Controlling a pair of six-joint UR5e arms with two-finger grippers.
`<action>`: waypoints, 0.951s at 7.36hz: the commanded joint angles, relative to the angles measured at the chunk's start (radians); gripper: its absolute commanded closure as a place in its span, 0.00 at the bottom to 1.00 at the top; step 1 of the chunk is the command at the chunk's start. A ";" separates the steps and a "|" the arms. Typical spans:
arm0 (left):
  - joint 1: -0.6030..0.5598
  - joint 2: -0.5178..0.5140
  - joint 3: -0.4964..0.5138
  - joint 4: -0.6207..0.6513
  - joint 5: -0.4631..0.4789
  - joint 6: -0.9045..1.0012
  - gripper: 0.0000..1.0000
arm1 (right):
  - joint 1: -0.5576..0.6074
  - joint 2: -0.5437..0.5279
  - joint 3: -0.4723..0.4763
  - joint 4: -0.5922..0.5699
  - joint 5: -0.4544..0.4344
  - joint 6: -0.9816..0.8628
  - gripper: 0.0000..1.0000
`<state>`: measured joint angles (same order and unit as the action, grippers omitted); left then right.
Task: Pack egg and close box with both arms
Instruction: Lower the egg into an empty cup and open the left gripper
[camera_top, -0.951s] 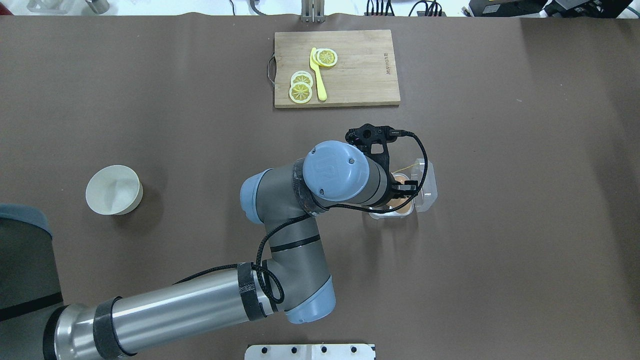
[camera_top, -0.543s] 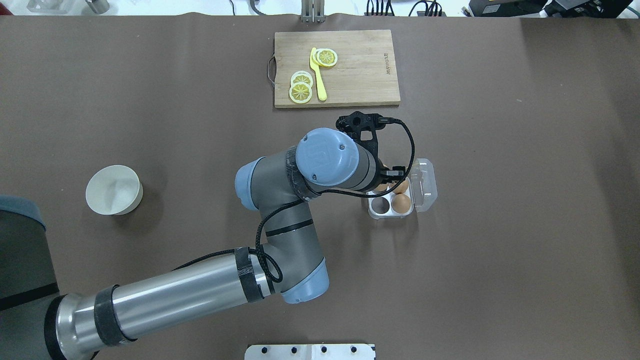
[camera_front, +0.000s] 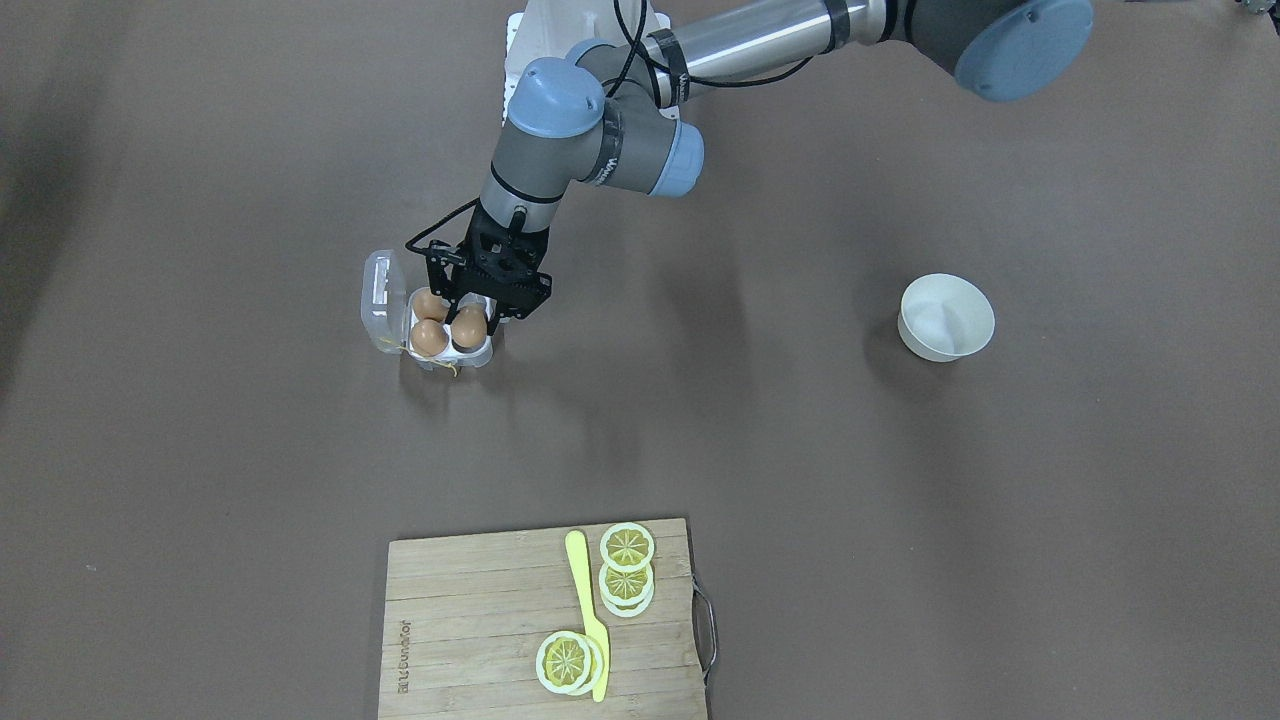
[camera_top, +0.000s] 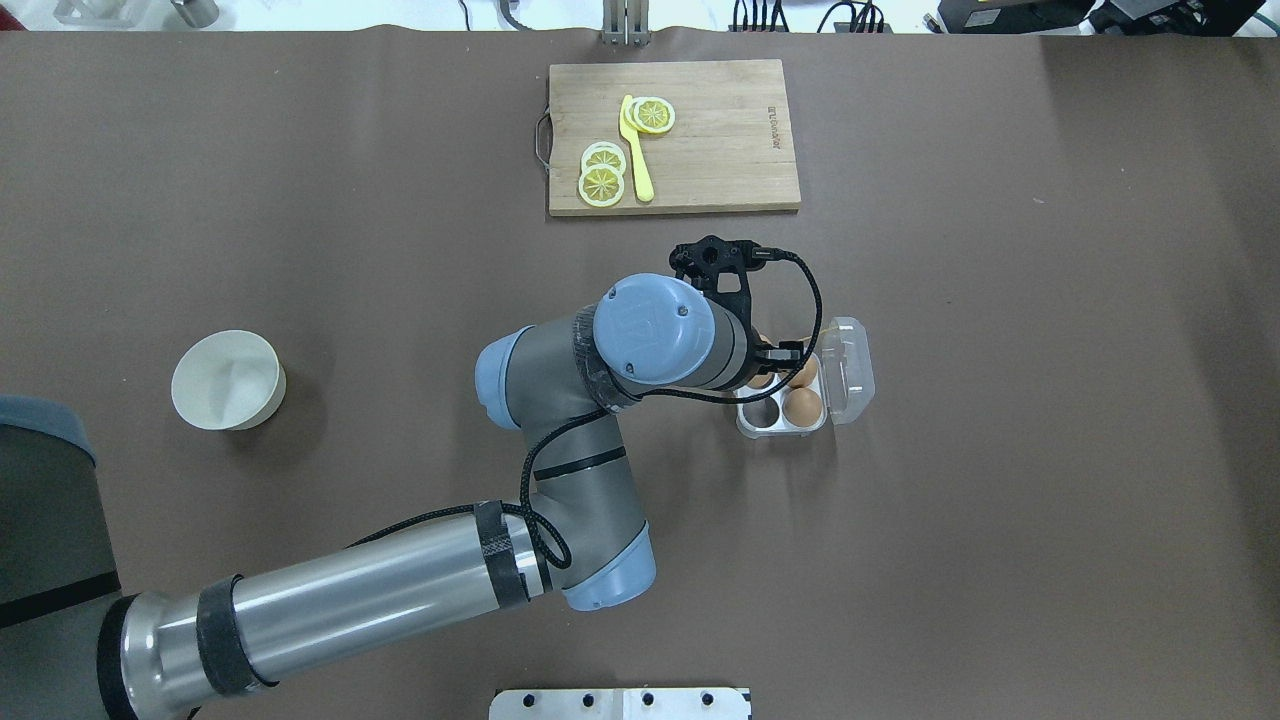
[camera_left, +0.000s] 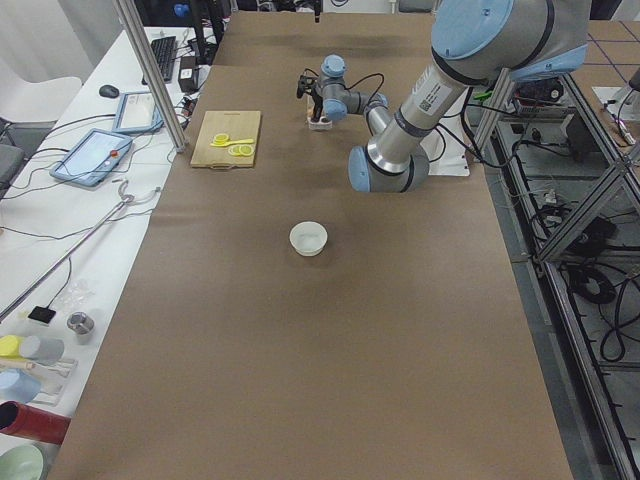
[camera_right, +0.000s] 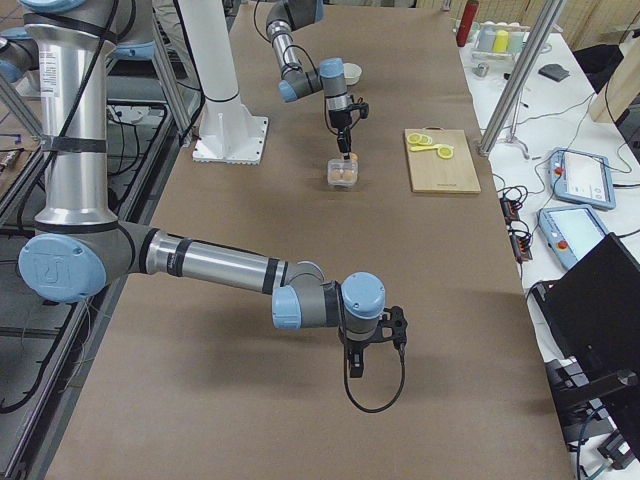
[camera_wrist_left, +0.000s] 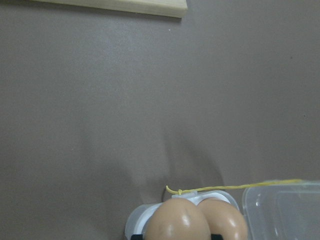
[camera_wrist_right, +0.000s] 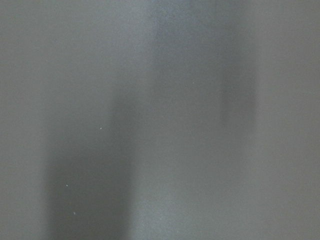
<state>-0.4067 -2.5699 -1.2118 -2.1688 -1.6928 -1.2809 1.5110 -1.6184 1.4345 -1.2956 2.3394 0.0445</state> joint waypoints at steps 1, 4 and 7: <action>0.009 0.001 0.000 0.000 0.001 0.000 0.49 | 0.000 0.000 0.000 -0.001 0.000 0.000 0.00; 0.017 0.001 0.000 0.001 0.001 0.000 0.32 | 0.000 0.009 -0.012 -0.001 0.000 0.000 0.00; 0.016 -0.001 -0.028 0.004 -0.004 0.006 0.17 | 0.000 0.011 -0.016 -0.001 0.000 0.000 0.00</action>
<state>-0.3902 -2.5704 -1.2215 -2.1672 -1.6929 -1.2799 1.5110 -1.6080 1.4202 -1.2962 2.3393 0.0435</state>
